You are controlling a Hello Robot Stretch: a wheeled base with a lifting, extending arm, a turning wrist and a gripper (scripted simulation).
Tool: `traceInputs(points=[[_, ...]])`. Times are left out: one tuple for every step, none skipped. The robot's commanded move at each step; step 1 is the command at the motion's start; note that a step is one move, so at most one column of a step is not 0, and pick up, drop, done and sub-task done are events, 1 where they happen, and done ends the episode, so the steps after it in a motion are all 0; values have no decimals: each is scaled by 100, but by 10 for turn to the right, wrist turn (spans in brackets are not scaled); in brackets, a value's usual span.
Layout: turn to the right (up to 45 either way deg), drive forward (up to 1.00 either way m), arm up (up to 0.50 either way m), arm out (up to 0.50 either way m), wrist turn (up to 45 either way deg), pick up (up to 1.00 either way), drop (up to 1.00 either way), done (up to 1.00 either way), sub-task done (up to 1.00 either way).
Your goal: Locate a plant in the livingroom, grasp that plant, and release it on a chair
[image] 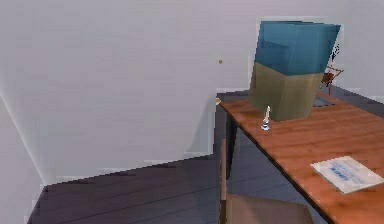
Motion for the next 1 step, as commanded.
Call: traceInputs(points=[[0, 0, 0, 0, 90, 0, 0, 0, 0]])
